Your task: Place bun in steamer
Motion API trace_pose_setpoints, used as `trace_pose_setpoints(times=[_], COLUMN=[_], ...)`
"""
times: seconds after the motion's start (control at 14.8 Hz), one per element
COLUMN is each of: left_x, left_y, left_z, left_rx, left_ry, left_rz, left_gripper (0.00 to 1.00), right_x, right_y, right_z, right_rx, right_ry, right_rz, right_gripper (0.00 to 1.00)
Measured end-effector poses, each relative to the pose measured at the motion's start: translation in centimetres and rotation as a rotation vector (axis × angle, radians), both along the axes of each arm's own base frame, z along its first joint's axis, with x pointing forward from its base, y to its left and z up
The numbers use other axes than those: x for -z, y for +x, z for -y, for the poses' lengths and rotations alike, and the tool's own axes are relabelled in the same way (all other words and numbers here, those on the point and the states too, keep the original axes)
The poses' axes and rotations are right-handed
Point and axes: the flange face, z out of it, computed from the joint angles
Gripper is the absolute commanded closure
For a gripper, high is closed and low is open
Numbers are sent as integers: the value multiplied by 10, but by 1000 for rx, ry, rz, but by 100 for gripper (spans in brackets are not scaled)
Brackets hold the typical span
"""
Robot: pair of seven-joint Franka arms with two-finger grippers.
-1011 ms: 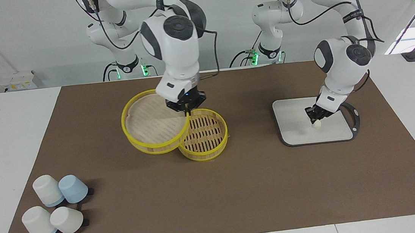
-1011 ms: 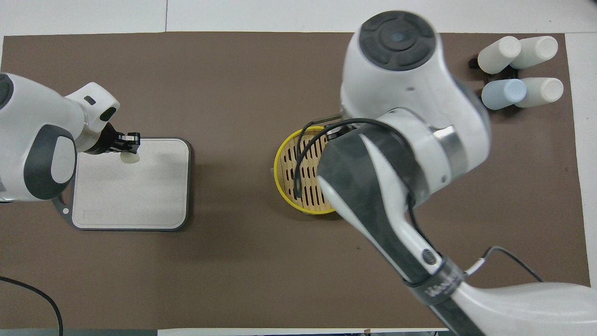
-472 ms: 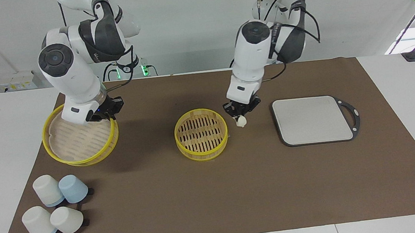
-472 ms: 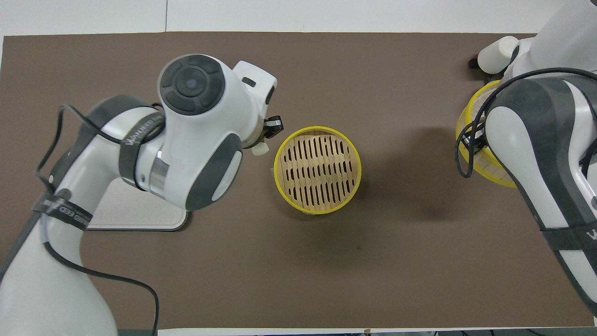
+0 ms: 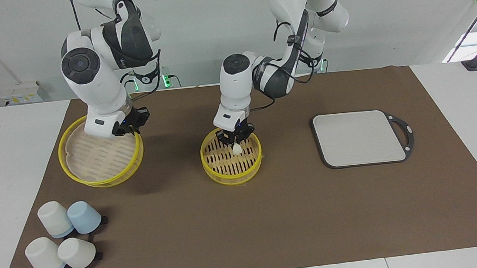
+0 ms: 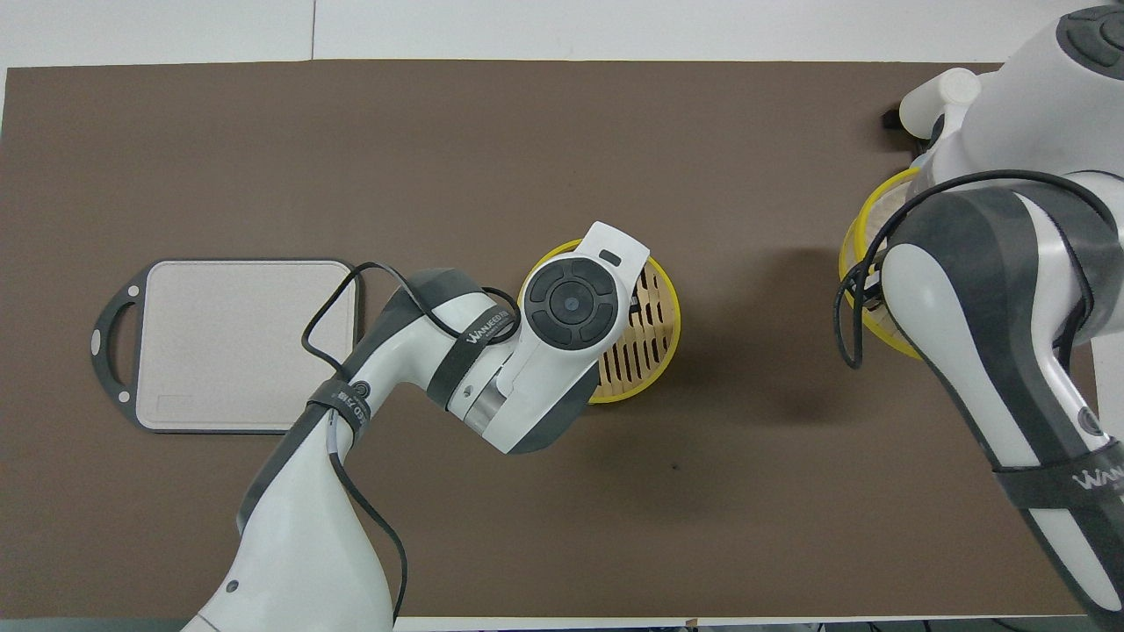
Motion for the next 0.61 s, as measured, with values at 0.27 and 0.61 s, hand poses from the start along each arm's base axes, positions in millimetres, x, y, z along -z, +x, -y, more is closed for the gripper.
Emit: trace_pose_setpoints(times=[0.27, 0.61], left_x=[18, 5], left_y=[3, 8], left_z=[-4, -11], left_rx=[-7, -19], left_ry=[-4, -11], left_rz=[9, 23], left_gripper=[29, 0], right_x=[2, 1], right_y=[-1, -2], right_z=[0, -5], right_rx=[-1, -7], right_ry=[1, 1], right_rz=[8, 13], right_gripper=[100, 100])
